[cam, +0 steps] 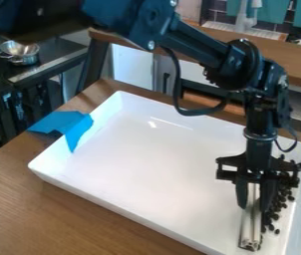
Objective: Sweep into pile
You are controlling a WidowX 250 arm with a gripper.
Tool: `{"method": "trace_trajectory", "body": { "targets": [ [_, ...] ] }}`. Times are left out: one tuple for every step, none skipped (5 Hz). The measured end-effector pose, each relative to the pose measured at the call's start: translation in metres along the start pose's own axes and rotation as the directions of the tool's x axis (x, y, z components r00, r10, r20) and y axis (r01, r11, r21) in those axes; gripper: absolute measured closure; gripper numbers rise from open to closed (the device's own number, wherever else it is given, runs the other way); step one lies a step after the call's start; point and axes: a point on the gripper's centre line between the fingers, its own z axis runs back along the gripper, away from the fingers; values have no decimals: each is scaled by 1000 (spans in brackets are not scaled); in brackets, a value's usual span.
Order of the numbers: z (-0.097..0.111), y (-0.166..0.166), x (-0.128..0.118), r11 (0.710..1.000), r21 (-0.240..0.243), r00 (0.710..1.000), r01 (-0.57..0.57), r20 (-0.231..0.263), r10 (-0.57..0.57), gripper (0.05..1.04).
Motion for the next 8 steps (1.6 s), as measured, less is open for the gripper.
{"method": "trace_trajectory", "body": {
  "targets": [
    [-1, -11, 1, 1000, -6, 1000, -5, 3, 5, 756],
    [-1, -19, -4, 1000, -15, 1000, -10, -2, 10, 756],
    [4, -13, -8, 999, -42, 1000, -7, -26, 6, 756],
    [36, 5, -1, 995, -99, 1000, 0, 3, 0, 756],
    [53, 22, 0, 992, -122, 1000, 10, -5, -11, 757],
    [58, 38, 6, 995, -103, 1000, 5, -10, -6, 757],
    [62, 52, 11, 998, -35, 998, 57, -12, -58, 757],
    [50, 54, 3, 987, 69, 989, 142, -54, -139, 757]
  ]
}}
